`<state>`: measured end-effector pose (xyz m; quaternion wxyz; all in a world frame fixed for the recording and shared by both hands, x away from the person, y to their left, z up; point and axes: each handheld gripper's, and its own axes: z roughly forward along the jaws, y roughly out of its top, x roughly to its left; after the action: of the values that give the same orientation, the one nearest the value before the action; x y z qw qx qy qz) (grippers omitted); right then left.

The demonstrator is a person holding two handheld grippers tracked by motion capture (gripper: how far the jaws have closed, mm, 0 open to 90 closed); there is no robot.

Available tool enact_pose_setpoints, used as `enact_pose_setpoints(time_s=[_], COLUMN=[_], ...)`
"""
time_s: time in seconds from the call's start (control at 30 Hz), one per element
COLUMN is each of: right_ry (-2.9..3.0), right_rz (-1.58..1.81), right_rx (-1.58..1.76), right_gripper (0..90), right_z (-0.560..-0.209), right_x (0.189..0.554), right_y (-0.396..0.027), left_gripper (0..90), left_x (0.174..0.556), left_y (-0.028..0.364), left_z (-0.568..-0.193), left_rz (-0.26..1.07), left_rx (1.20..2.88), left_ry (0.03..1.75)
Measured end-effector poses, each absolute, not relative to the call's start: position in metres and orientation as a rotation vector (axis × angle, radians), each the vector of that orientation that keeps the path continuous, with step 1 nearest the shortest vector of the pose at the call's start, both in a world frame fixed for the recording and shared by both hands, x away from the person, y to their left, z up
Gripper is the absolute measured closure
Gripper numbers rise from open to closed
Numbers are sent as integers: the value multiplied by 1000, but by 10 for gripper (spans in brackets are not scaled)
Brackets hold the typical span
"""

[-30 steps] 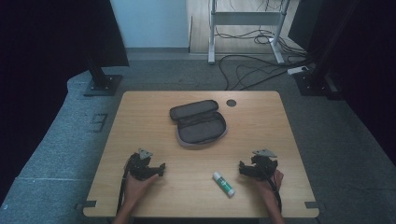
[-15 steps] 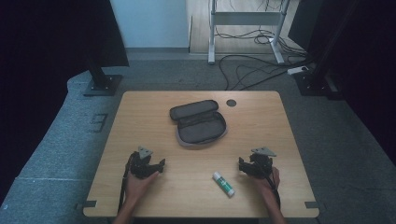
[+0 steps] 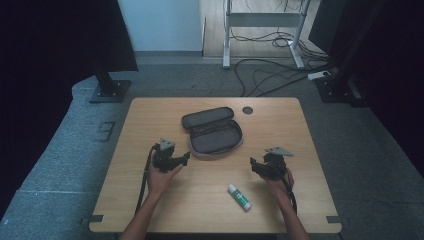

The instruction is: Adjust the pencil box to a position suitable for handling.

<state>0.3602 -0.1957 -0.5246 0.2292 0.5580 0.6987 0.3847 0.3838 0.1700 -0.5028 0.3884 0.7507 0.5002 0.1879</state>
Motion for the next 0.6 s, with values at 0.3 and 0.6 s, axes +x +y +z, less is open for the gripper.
enact_pose_setpoints(time_s=[0.3, 0.6], right_ry=[1947, 1970], right_rz=[1086, 1088], right_rx=[1500, 1483], right_gripper=[318, 321], right_z=[-523, -523], right_x=[378, 391], right_y=[-184, -175], left_gripper=[326, 356], left_x=[415, 437], left_y=[154, 144], left_z=[-509, -513], left_rz=[440, 394], left_rx=[1924, 1923], left_ry=[1295, 1332])
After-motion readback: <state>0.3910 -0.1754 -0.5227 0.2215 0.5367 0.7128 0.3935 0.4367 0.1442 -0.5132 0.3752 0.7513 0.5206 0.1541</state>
